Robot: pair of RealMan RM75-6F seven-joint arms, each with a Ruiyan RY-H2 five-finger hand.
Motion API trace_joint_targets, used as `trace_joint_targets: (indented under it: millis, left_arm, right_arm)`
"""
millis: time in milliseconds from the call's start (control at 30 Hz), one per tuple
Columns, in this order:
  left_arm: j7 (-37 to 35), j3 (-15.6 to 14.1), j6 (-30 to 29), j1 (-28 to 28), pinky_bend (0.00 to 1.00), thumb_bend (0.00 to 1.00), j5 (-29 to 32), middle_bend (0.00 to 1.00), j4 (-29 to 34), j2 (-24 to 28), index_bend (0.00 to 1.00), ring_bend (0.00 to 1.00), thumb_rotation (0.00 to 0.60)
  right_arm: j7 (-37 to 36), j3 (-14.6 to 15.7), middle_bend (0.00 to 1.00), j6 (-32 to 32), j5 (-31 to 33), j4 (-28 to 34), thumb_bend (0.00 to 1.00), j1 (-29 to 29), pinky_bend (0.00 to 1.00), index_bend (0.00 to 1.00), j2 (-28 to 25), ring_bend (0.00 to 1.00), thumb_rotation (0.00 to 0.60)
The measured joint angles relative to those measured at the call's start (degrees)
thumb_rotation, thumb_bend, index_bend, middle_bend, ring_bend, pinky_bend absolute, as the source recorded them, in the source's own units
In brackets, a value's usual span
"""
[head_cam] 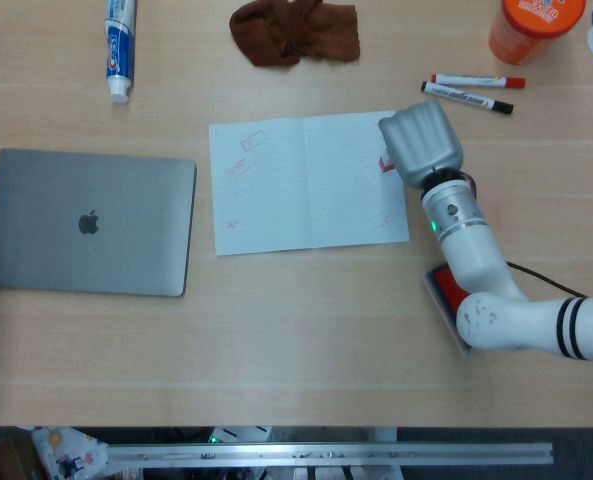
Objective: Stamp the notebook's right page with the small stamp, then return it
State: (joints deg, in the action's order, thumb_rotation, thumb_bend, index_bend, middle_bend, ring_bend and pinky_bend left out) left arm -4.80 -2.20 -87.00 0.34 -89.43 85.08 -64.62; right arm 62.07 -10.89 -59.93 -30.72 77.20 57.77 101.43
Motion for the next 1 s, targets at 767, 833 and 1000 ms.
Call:
trace_joint_targets:
  millis: [767, 833, 1000]
  left_arm:
    - [0.13, 0.25, 1.90, -0.33, 0.13, 0.28, 1.82, 0.00, -0.60, -0.26, 0.00, 0.10, 0.600]
    - [0.09, 0.23, 1.93, -0.32, 0.13, 0.28, 1.84, 0.00, -0.67, -0.29, 0.00, 0.10, 0.600]
    - [-0.06, 0.25, 1.91, -0.28, 0.13, 0.28, 1.90, 0.00, -0.80, -0.33, 0.00, 0.10, 0.600]
  right_arm:
    - [1.27, 0.02, 0.71, 5.77, 2.14, -18.30, 0.66, 3.72, 0.54, 0.90, 10.85, 0.60, 0.600]
    - [1.29, 0.06, 0.71, 6.18, 2.03, -19.63, 0.67, 3.74, 0.54, 0.90, 11.62, 0.60, 0.600]
    - [1.39, 0.11, 0.72, 7.08, 1.47, -22.20, 0.67, 3.57, 0.54, 0.91, 13.22, 0.61, 0.600]
